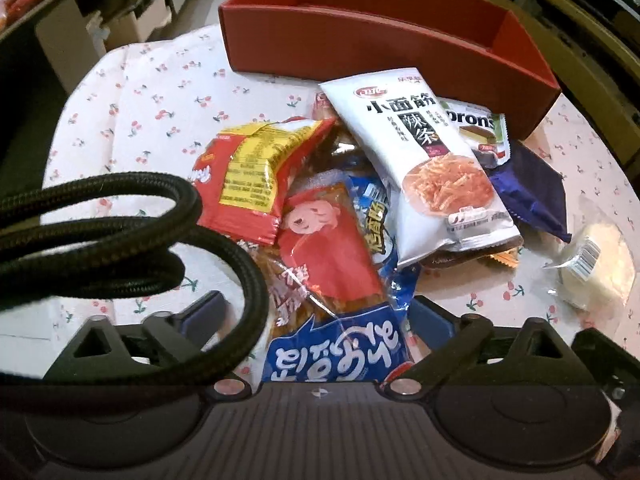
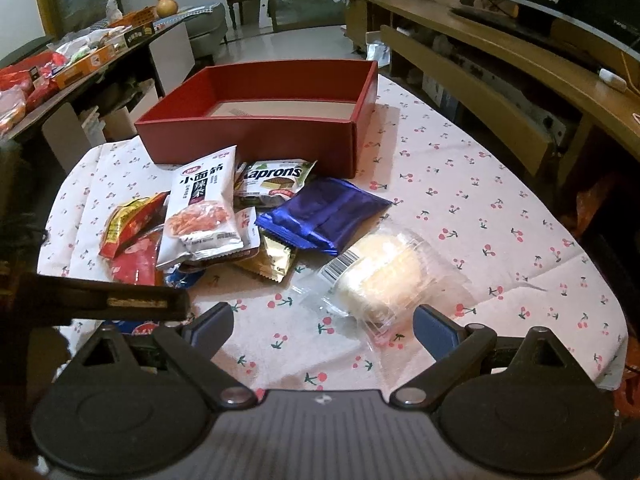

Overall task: Organize snacks
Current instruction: 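Move both tools toward the snack pile, then grasp the red-and-blue bread bag with left tool while right grasps white spicy-strip bag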

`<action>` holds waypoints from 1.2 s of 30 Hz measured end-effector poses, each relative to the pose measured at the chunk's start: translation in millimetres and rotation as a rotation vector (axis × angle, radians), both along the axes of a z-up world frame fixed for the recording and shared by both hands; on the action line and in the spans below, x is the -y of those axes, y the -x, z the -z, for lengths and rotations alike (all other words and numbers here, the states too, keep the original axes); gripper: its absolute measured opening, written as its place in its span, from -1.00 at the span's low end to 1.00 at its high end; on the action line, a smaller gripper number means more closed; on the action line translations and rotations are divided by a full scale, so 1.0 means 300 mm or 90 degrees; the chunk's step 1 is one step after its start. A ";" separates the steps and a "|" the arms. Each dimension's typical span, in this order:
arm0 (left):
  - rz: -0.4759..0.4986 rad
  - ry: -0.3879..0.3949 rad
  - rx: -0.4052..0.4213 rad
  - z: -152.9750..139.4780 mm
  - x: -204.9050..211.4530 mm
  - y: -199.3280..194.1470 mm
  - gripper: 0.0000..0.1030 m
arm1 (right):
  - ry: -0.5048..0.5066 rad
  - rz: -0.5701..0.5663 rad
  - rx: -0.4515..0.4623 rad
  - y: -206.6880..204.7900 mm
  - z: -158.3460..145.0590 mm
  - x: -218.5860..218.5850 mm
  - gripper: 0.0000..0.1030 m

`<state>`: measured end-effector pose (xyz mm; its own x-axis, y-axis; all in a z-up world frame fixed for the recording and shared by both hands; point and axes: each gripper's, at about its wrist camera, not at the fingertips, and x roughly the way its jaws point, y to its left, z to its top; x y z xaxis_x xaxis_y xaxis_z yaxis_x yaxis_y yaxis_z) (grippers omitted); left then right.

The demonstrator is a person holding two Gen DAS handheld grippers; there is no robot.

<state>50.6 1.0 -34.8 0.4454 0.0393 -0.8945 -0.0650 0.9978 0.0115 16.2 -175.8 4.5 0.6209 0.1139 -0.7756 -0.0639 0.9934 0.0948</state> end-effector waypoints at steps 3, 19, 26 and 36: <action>0.014 -0.013 0.006 -0.003 0.005 0.020 0.83 | -0.007 -0.002 -0.001 -0.006 -0.003 0.004 0.97; 0.014 0.018 0.002 -0.044 -0.051 0.065 0.28 | 0.058 -0.079 0.000 -0.087 0.000 -0.138 0.95; 0.012 0.022 0.005 -0.046 -0.064 0.078 0.28 | 0.081 -0.091 -0.022 -0.094 0.034 -0.165 0.94; 0.006 0.025 0.002 -0.049 -0.081 0.084 0.25 | 0.092 -0.098 -0.025 -0.114 0.043 -0.187 0.94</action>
